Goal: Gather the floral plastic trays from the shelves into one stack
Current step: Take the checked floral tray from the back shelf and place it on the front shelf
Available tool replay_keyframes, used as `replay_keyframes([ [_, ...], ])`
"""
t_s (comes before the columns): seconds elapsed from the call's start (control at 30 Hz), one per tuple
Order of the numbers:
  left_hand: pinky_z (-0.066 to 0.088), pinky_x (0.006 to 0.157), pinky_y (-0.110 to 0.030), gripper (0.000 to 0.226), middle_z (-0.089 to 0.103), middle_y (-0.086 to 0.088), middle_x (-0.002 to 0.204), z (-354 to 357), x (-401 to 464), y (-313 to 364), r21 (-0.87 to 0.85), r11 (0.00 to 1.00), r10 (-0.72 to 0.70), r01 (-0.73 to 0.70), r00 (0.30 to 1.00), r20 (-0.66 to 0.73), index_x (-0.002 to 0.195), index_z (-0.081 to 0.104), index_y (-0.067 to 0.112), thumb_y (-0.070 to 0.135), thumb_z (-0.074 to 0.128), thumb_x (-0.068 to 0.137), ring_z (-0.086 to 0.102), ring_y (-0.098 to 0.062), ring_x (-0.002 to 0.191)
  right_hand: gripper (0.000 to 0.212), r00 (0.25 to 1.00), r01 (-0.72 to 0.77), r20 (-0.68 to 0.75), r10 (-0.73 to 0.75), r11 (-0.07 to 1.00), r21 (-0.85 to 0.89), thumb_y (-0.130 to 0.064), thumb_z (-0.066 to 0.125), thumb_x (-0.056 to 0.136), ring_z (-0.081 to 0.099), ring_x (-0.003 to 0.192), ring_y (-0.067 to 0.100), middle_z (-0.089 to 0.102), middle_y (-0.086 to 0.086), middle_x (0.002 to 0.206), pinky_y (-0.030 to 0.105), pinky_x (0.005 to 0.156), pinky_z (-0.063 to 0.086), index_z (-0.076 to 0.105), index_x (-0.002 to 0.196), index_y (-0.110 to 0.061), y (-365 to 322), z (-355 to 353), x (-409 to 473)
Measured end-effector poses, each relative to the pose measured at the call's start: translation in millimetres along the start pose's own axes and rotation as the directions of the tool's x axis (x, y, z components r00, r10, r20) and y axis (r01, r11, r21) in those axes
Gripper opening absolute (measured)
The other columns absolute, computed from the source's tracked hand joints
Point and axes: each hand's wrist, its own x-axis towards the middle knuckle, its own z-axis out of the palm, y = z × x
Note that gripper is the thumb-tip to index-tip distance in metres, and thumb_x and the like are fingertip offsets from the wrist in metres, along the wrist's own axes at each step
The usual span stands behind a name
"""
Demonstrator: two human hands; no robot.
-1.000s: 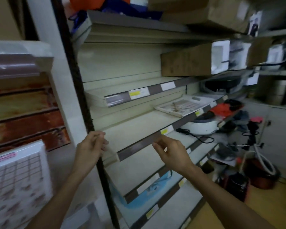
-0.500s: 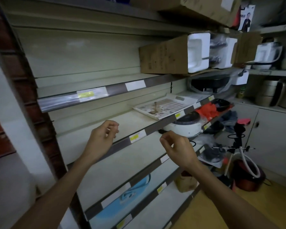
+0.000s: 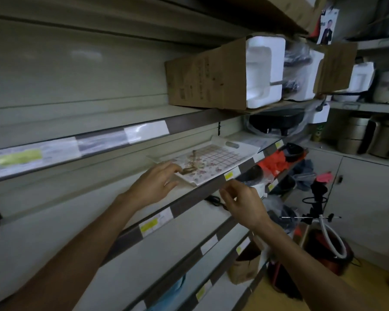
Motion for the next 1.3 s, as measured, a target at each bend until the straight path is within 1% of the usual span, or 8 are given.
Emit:
replay_keyframes([
  [0.33,0.044,0.095,-0.025,0.028,0.066,0.005,0.121,28.2,53.8,-17.1,0.043,0.981,0.173,-0.188,0.957,0.235,0.122,0.066,0.022,0.030,0.055,0.097,0.059,-0.013,0.112,0.008,0.999,0.011,-0.034,-0.011,1.000,0.009,-0.024,0.053,0.094,0.063,0.072,0.019,0.067,-0.003,0.077,0.043,0.067,0.054,0.060,0.094,-0.021,36.6,6.7,59.9],
  [0.43,0.038,0.087,-0.012,0.028,0.066,0.007,0.120,31.7,56.2,-20.1,0.032,0.978,0.193,-0.206,0.953,0.235,0.122,0.066,0.025,0.032,0.050,0.099,0.059,-0.011,0.109,0.008,0.999,-0.001,-0.038,0.002,1.000,0.028,-0.022,0.054,0.093,0.060,0.065,0.006,0.062,-0.014,0.073,0.035,0.064,0.053,0.061,0.094,-0.023,46.6,13.1,70.7],
  [0.6,0.043,0.097,-0.021,0.028,0.064,0.006,0.126,30.0,60.0,-22.0,0.040,0.976,0.208,-0.215,0.969,0.130,0.124,0.066,0.023,0.025,0.050,0.100,0.059,-0.012,0.114,0.008,0.996,-0.081,-0.011,0.083,0.987,0.141,-0.020,0.053,0.095,0.065,0.065,0.010,0.066,-0.009,0.074,0.036,0.065,0.057,0.060,0.091,-0.023,58.8,22.2,86.7],
  [0.67,0.043,0.097,-0.021,0.028,0.064,0.007,0.126,25.4,64.4,-20.9,0.030,0.975,0.218,-0.222,0.971,0.099,0.123,0.066,0.023,0.024,0.049,0.101,0.059,-0.010,0.114,0.012,0.968,-0.231,-0.007,0.251,0.901,0.368,-0.024,0.054,0.097,0.069,0.069,0.018,0.071,0.003,0.081,0.038,0.064,0.061,0.060,0.098,-0.014,59.8,23.8,97.7],
  [0.77,0.043,0.094,-0.019,0.029,0.064,0.008,0.124,19.9,72.3,-19.7,0.017,0.976,0.217,-0.218,0.975,0.054,0.124,0.065,0.024,0.024,0.047,0.101,0.059,-0.008,0.113,0.033,0.853,-0.442,0.162,0.496,0.521,0.731,-0.029,0.054,0.099,0.069,0.076,0.027,0.065,0.020,0.097,0.036,0.062,0.061,0.053,0.114,0.000,56.9,23.4,120.2],
  [0.9,0.047,0.093,-0.025,0.027,0.065,0.008,0.122,16.4,79.8,-20.0,-0.043,0.981,0.190,-0.190,0.982,-0.008,0.123,0.065,0.023,0.021,0.049,0.101,0.061,-0.008,0.111,0.038,0.794,-0.487,0.342,0.502,0.189,0.853,-0.036,0.050,0.100,0.065,0.097,0.036,0.054,0.029,0.118,0.048,0.070,0.062,0.047,0.121,-0.005,51.4,19.6,151.4],
  [1.13,0.047,0.090,-0.018,0.027,0.065,0.010,0.122,16.0,88.4,-19.0,-0.066,0.975,0.206,-0.210,0.977,-0.062,0.123,0.063,0.027,0.023,0.049,0.100,0.059,-0.002,0.110,0.040,0.755,-0.484,0.420,0.504,-0.004,0.875,-0.037,0.043,0.102,0.061,0.108,0.046,0.056,0.028,0.125,0.064,0.088,0.052,0.047,0.126,-0.005,48.9,22.6,195.2],
  [1.3,0.052,0.088,-0.031,0.030,0.066,0.005,0.120,16.6,88.9,-16.1,-0.028,0.968,0.246,-0.249,0.966,-0.078,0.124,0.065,0.022,0.014,0.054,0.098,0.061,-0.013,0.108,0.025,0.681,-0.450,0.360,0.638,-0.023,0.893,-0.001,0.036,0.099,0.060,0.107,0.038,0.057,0.024,0.123,0.053,0.087,0.054,0.049,0.120,0.000,42.7,23.6,203.0],
])
